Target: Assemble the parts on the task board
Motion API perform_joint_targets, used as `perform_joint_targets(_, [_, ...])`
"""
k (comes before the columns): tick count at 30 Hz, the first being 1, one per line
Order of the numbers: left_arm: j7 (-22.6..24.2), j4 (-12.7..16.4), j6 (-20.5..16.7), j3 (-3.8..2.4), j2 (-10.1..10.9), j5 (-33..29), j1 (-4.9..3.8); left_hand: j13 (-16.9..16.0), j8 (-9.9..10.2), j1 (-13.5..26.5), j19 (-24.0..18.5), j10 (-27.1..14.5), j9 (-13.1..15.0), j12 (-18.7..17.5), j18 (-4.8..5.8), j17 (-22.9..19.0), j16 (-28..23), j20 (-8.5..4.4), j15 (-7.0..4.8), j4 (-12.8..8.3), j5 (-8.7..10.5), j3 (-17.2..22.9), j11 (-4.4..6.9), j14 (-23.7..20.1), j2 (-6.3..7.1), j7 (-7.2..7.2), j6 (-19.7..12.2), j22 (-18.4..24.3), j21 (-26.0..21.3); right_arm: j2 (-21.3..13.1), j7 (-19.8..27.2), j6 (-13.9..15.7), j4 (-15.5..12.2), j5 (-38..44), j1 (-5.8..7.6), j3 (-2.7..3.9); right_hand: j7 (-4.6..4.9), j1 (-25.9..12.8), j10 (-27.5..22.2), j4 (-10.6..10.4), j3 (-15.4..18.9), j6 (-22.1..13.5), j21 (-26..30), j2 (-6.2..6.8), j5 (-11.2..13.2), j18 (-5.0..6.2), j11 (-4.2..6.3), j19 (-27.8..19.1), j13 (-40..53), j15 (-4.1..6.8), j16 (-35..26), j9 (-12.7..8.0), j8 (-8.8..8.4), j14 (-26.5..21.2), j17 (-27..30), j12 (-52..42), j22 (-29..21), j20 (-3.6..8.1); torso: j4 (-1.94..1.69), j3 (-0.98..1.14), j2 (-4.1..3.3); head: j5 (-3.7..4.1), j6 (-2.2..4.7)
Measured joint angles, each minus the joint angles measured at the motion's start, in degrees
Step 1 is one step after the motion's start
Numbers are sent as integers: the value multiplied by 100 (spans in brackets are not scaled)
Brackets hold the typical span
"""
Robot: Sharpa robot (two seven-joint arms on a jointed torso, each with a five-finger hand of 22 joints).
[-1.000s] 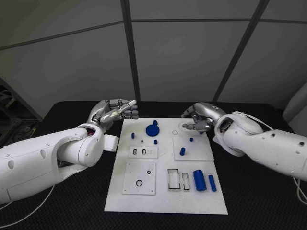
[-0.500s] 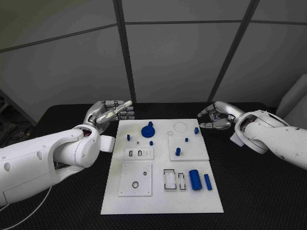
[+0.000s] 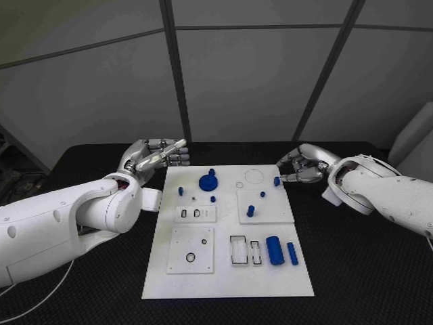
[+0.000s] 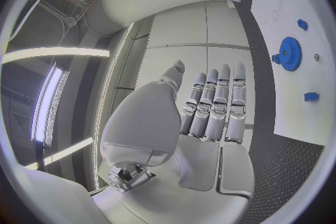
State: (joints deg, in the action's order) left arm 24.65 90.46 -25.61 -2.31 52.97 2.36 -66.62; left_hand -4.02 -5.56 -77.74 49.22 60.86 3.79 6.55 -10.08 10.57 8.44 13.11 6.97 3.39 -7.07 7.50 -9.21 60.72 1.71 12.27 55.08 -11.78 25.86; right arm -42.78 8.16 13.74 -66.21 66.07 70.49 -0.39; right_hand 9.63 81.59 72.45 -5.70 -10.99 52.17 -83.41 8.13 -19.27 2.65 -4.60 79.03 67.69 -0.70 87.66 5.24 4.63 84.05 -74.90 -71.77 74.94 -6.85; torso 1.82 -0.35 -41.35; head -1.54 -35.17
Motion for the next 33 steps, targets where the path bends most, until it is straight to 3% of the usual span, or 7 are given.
perform_joint_targets(12, [-2, -14, 12, 0, -6, 0, 1, 0, -1, 0, 0, 0, 0, 0, 0, 0, 0, 0, 0, 0, 0, 0, 0, 0, 0, 0, 0, 0, 0, 70, -44, -110, 86, 159, -68, -2, 0, 0, 0, 0, 0, 0, 0, 0, -20, 0, 0, 0, 21, 0, 0, 0, 0, 0, -4, 0, -1, 0, -9, 0, 3, 47, -44])
perform_joint_targets(33, [-6, -30, 20, 0, -19, 7, 2, 1, -3, 0, 0, -1, 0, 0, 0, 8, 0, 0, 0, 0, 0, 0, -1, 0, 0, 0, 0, 0, 0, 254, -146, -212, 280, 327, -181, -3, 30, -1, 22, -15, 15, 155, 0, -62, -53, 1, -22, 22, 86, -1, 0, 13, 67, 0, -3, -33, -2, -22, -9, 2, 7, 30, -90])
